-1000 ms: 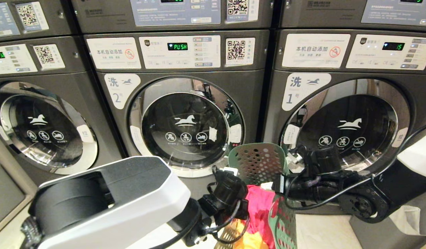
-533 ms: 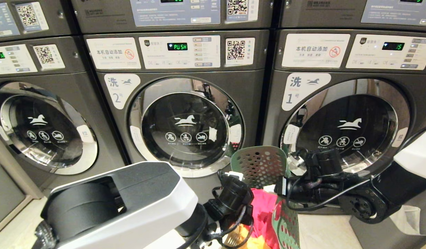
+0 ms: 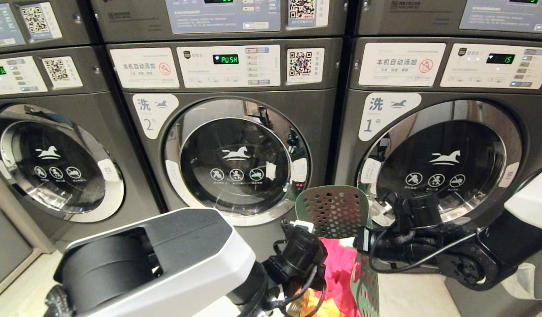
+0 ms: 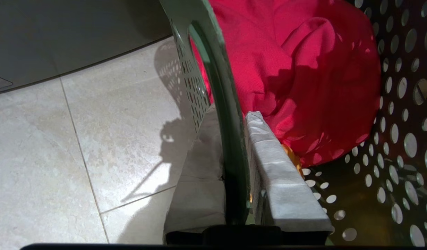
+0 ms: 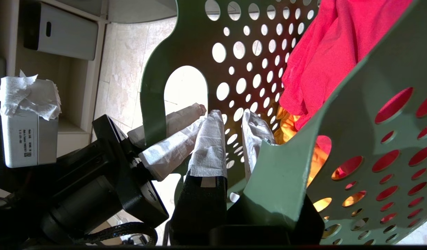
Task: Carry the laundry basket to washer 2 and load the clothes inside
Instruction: Pick up the clothes basket and put it beside the washing machine
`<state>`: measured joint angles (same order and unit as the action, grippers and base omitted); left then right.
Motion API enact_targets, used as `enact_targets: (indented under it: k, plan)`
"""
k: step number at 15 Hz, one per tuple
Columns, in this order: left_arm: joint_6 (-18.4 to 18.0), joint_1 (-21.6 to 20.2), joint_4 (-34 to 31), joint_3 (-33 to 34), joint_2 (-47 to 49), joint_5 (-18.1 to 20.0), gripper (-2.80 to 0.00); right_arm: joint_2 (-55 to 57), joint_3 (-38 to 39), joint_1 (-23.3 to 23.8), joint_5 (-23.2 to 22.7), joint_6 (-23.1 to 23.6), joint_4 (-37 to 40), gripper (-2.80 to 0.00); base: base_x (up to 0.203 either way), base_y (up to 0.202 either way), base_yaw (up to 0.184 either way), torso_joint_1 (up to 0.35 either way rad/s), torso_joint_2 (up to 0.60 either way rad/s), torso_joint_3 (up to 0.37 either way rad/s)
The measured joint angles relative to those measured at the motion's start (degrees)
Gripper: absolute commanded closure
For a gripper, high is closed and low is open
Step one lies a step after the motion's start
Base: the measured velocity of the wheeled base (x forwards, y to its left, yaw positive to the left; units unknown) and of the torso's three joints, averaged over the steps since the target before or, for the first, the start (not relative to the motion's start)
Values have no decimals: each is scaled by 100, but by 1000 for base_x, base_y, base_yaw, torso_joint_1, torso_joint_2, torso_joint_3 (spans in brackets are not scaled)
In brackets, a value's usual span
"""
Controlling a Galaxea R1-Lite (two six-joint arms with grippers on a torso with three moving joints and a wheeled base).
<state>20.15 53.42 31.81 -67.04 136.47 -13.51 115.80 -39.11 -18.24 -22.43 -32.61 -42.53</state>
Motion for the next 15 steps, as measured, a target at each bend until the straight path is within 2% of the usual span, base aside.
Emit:
enact_targets:
  k: [9, 15]
  plan:
    - [-6, 30, -205, -227, -4, 9, 0, 13, -13, 51, -9, 0, -5, 0, 0, 0, 0, 2, 1, -183]
    - [0, 167, -758, -820, 49, 30, 0, 30, 79, 307, -11, 32, -13, 0, 0, 0, 0, 3, 0, -194]
